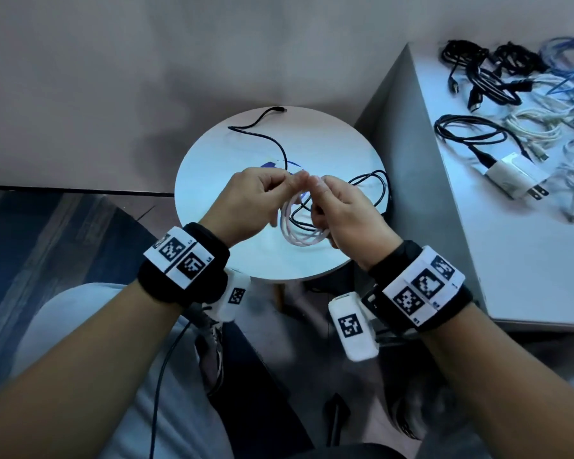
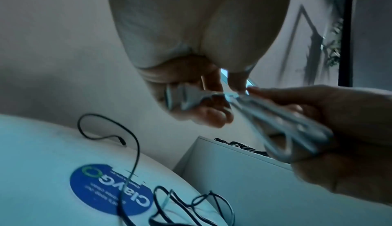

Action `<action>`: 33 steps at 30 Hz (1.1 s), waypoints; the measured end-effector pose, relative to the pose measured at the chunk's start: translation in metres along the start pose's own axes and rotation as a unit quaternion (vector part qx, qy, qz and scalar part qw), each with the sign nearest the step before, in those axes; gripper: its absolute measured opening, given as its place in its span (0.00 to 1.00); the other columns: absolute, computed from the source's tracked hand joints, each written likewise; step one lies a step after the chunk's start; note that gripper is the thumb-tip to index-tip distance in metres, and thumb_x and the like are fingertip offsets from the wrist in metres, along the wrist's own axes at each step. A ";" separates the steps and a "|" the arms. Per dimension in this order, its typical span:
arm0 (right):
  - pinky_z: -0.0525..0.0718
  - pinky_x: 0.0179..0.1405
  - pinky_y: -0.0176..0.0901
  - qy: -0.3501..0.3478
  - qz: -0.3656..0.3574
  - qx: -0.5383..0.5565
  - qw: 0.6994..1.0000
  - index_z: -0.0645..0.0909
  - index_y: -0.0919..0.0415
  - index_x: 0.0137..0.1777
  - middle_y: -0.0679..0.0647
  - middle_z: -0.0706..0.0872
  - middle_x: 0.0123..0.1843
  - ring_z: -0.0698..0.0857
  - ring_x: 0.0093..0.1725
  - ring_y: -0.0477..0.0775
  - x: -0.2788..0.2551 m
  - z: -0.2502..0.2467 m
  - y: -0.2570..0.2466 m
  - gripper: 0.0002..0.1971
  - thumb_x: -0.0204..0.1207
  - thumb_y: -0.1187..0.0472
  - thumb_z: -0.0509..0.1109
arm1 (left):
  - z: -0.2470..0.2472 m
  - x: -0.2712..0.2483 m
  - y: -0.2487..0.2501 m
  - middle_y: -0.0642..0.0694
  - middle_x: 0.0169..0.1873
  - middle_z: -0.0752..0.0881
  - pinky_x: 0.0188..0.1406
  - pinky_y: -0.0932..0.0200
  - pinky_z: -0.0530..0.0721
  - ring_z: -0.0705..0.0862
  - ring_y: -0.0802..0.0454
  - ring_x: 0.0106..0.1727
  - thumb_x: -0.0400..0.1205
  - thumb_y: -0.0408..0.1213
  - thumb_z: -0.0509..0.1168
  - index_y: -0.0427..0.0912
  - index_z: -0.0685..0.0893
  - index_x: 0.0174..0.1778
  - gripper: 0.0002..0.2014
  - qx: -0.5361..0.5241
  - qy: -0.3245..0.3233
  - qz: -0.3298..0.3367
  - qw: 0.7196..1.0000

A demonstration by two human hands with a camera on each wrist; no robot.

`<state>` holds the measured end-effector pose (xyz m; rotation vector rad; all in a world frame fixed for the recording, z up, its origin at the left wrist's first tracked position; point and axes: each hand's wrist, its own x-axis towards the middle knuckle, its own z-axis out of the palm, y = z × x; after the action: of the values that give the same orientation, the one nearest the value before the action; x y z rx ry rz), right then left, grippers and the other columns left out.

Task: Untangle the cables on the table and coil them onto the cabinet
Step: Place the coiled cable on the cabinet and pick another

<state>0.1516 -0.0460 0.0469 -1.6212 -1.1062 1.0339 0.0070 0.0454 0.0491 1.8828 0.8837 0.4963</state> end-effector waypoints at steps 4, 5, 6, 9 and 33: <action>0.76 0.40 0.55 0.049 -0.037 -0.186 0.981 0.71 0.58 0.41 0.53 0.79 0.33 0.76 0.35 0.56 -0.001 -0.009 -0.002 0.18 0.90 0.48 0.55 | -0.010 0.001 -0.005 0.50 0.29 0.85 0.23 0.62 0.76 0.78 0.50 0.21 0.86 0.45 0.69 0.41 0.85 0.41 0.12 0.026 -0.008 -0.017 0.999; 0.76 0.41 0.55 0.064 -0.040 -0.205 0.976 0.70 0.59 0.42 0.53 0.80 0.34 0.77 0.37 0.58 -0.002 -0.011 -0.003 0.18 0.90 0.48 0.55 | -0.011 0.001 -0.004 0.48 0.30 0.86 0.23 0.60 0.78 0.81 0.48 0.23 0.86 0.40 0.69 0.39 0.84 0.43 0.09 -0.004 -0.017 -0.021 1.000; 0.75 0.41 0.56 0.078 -0.043 -0.222 0.971 0.70 0.59 0.43 0.53 0.80 0.33 0.78 0.38 0.61 -0.002 -0.012 -0.003 0.18 0.90 0.47 0.55 | -0.011 0.001 -0.003 0.45 0.33 0.87 0.26 0.58 0.82 0.85 0.46 0.26 0.87 0.35 0.68 0.38 0.85 0.45 0.06 -0.042 -0.034 -0.027 0.998; 0.74 0.40 0.55 0.101 -0.056 -0.227 0.967 0.68 0.59 0.42 0.56 0.81 0.34 0.78 0.39 0.63 -0.002 -0.014 -0.004 0.18 0.90 0.48 0.55 | -0.011 0.000 -0.002 0.38 0.40 0.90 0.43 0.57 0.88 0.90 0.48 0.41 0.86 0.30 0.68 0.36 0.87 0.50 0.03 -0.116 -0.081 -0.021 0.990; 0.68 0.27 0.45 0.022 -0.028 -0.039 0.999 0.71 0.53 0.36 0.43 0.75 0.23 0.69 0.19 0.41 -0.003 0.013 -0.004 0.18 0.89 0.50 0.59 | 0.023 -0.001 -0.009 0.53 0.30 0.80 0.34 0.54 0.71 0.78 0.48 0.33 0.84 0.38 0.69 0.42 0.74 0.43 0.10 0.186 0.159 0.052 0.968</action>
<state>0.1375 -0.0453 0.0479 -1.6566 -1.1679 0.9237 0.0185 0.0336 0.0307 2.2370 1.1550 0.7539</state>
